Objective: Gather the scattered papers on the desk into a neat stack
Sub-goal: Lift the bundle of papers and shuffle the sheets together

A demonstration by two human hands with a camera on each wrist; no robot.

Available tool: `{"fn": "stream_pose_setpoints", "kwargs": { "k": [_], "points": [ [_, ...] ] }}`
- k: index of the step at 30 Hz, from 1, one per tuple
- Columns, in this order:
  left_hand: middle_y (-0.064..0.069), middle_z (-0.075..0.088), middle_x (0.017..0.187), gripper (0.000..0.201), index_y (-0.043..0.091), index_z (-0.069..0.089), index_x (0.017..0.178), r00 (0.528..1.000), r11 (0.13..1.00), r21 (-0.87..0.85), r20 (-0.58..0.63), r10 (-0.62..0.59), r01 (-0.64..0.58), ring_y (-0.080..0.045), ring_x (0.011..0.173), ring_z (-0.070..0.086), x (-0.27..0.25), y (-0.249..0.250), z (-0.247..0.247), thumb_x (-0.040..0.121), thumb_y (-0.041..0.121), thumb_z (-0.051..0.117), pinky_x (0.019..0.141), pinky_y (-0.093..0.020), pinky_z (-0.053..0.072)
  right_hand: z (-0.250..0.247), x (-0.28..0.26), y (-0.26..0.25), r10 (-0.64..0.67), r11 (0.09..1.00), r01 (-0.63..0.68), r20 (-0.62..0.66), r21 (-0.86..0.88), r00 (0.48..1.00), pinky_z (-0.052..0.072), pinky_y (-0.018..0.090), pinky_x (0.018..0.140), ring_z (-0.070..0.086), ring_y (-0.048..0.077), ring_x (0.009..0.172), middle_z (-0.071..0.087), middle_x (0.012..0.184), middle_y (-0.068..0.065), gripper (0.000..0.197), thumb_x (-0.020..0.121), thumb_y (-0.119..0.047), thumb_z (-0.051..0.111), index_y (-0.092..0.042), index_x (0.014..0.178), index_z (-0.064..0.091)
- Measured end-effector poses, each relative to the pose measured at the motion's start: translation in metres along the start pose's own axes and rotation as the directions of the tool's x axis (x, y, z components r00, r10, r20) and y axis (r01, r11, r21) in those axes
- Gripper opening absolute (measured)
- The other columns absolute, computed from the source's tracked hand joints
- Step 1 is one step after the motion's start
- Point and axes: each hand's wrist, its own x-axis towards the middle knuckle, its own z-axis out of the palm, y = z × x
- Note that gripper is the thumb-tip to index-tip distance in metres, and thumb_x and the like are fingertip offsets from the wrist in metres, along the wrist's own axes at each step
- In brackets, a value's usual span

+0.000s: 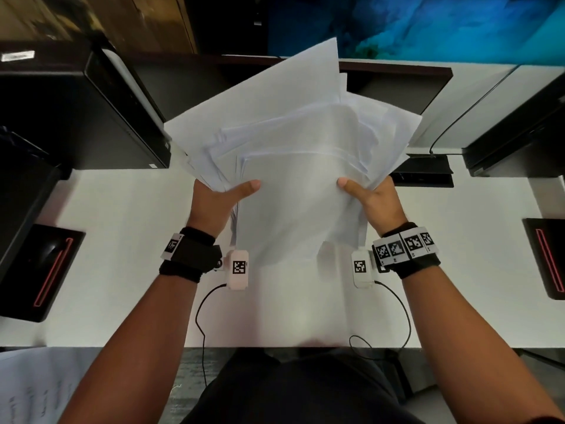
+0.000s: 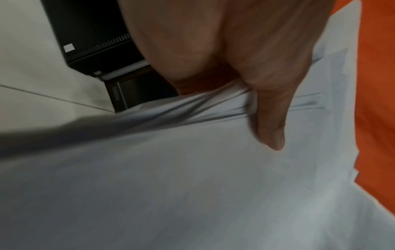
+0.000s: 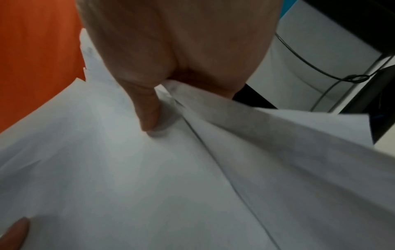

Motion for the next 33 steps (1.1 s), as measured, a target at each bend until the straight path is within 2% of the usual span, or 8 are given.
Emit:
{"fn": "stream_pose_setpoints", "kwargs": {
  "k": [2, 6, 11, 15, 18, 21, 27, 33],
  "points": [
    [0.027, 0.072, 0.099, 0.047, 0.028, 0.063, 0.109, 0.999, 1.0, -0.01, -0.04, 0.021, -0.022, 0.014, 0.101, 0.063, 0.0, -0.002, 0.001, 0.074, 0.006, 0.086, 0.09, -0.008, 0.047, 0.002, -0.002, -0.002, -0.05, 0.999, 0.051, -0.053, 0.016, 0.997, 0.056, 0.035, 0.092, 0.071, 0.012, 0.102, 0.074, 0.104, -0.007, 0.028, 0.087, -0.008, 0.073, -0.028, 0.106, 0.067],
    [0.005, 0.071, 0.122, 0.049, 0.011, 0.067, 0.121, 0.988, 0.996, -0.032, -0.134, 0.082, -0.087, -0.01, 0.12, 0.064, -0.008, -0.009, 0.013, 0.076, 0.013, 0.088, 0.11, -0.033, 0.045, 0.016, -0.013, -0.001, -0.203, 0.977, 0.213, -0.205, 0.029, 0.957, 0.05, 0.035, 0.101, 0.064, 0.009, 0.114, 0.07, 0.113, -0.016, 0.036, 0.089, -0.01, 0.071, -0.033, 0.116, 0.062],
    [-0.007, 0.067, 0.127, 0.042, -0.002, 0.063, 0.127, 0.999, 0.997, 0.068, -0.038, 0.037, -0.034, -0.006, 0.12, 0.062, -0.022, -0.033, 0.024, 0.089, 0.012, 0.074, 0.106, -0.012, 0.041, 0.029, -0.025, 0.026, -0.186, 0.975, 0.211, -0.25, 0.076, 0.95, 0.046, 0.039, 0.108, 0.061, 0.007, 0.119, 0.068, 0.119, -0.02, 0.037, 0.095, -0.009, 0.062, -0.036, 0.121, 0.058],
    [0.006, 0.07, 0.116, 0.046, 0.002, 0.065, 0.126, 0.996, 0.992, 0.082, -0.003, -0.091, 0.091, 0.005, 0.108, 0.065, -0.02, -0.044, 0.017, 0.085, 0.017, 0.079, 0.095, -0.011, 0.048, 0.012, -0.019, 0.048, -0.073, 0.994, 0.089, -0.221, 0.06, 0.972, 0.052, 0.041, 0.1, 0.064, 0.018, 0.116, 0.067, 0.123, 0.003, 0.042, 0.09, -0.012, 0.07, -0.017, 0.129, 0.056],
    [0.02, 0.073, 0.099, 0.041, 0.013, 0.068, 0.118, 0.978, 0.978, 0.092, 0.072, -0.194, 0.188, 0.01, 0.094, 0.068, -0.017, -0.048, 0.016, 0.08, 0.014, 0.083, 0.08, -0.005, 0.049, 0.004, -0.014, 0.058, 0.011, 1.0, -0.009, -0.149, 0.015, 0.989, 0.055, 0.03, 0.093, 0.068, 0.007, 0.105, 0.069, 0.116, -0.002, 0.039, 0.086, -0.01, 0.074, -0.019, 0.122, 0.06],
    [0.027, 0.074, 0.095, 0.039, 0.029, 0.065, 0.109, 0.975, 0.978, 0.076, 0.094, -0.199, 0.192, 0.006, 0.097, 0.069, -0.013, -0.048, 0.019, 0.081, 0.009, 0.082, 0.081, -0.009, 0.051, 0.001, -0.009, 0.065, 0.086, 0.996, -0.084, -0.151, 0.02, 0.985, 0.055, 0.034, 0.095, 0.069, 0.006, 0.102, 0.07, 0.113, -0.005, 0.033, 0.084, -0.016, 0.077, -0.028, 0.112, 0.063],
    [0.017, 0.075, 0.104, 0.042, 0.021, 0.066, 0.117, 0.981, 0.985, 0.004, 0.086, -0.172, 0.172, -0.002, 0.103, 0.07, -0.011, -0.053, 0.026, 0.081, 0.009, 0.082, 0.086, -0.015, 0.054, 0.0, -0.008, 0.079, 0.138, 0.99, -0.134, -0.173, 0.037, 0.975, 0.056, 0.033, 0.089, 0.07, 0.02, 0.104, 0.073, 0.107, -0.001, 0.024, 0.081, -0.015, 0.08, -0.026, 0.098, 0.068],
    [0.015, 0.074, 0.107, 0.046, 0.023, 0.067, 0.119, 0.952, 0.961, 0.02, 0.128, -0.277, 0.277, -0.002, 0.101, 0.071, -0.013, -0.064, 0.025, 0.078, 0.014, 0.085, 0.081, -0.014, 0.054, 0.001, -0.011, 0.084, 0.167, 0.986, -0.161, -0.156, 0.054, 0.974, 0.057, 0.022, 0.08, 0.071, 0.011, 0.097, 0.073, 0.109, 0.003, 0.024, 0.082, -0.011, 0.078, -0.025, 0.098, 0.068]
  ]
}}
